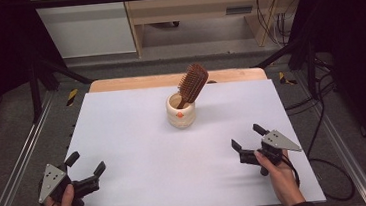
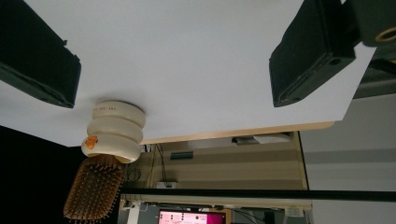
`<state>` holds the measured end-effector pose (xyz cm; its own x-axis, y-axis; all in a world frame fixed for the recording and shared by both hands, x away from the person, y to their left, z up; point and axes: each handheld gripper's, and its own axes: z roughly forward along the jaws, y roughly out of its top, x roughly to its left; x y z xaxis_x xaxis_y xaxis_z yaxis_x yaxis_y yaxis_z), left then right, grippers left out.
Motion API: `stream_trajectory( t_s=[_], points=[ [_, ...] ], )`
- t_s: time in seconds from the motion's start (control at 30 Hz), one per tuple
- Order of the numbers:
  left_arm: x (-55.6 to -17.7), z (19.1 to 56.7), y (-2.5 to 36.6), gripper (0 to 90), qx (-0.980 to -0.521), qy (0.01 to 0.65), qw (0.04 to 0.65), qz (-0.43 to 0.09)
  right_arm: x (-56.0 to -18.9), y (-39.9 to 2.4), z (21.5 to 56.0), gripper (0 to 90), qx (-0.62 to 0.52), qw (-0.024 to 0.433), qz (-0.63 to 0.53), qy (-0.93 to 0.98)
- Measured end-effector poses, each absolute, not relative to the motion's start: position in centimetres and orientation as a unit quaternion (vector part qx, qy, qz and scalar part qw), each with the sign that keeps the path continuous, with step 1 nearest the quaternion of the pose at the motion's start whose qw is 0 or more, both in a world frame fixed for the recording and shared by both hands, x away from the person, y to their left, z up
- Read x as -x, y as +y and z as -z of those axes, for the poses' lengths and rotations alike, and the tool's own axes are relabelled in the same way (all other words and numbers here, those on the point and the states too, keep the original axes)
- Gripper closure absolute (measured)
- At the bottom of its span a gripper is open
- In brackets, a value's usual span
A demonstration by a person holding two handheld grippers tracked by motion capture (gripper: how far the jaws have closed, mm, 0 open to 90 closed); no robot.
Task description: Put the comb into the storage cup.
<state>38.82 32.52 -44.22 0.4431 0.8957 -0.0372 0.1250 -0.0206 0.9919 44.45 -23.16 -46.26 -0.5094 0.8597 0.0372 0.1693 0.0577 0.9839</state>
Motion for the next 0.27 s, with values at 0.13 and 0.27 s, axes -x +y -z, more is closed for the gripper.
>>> stream_trajectory(
  t_s=[0.13, 0.27],
  points=[
    [-38.78, 44.16, 32.53, 2.1, -0.627, 0.405, 0.572, -0.339, -44.6, -22.4, 46.37, 2.8, -0.377, 0.312, -0.553, 0.674],
    [-38.85, 44.15, 32.5, 2.1, -0.627, 0.403, 0.575, -0.335, -44.26, -22.02, 46.37, 2.9, -0.358, 0.32, -0.542, 0.689]
  ],
)
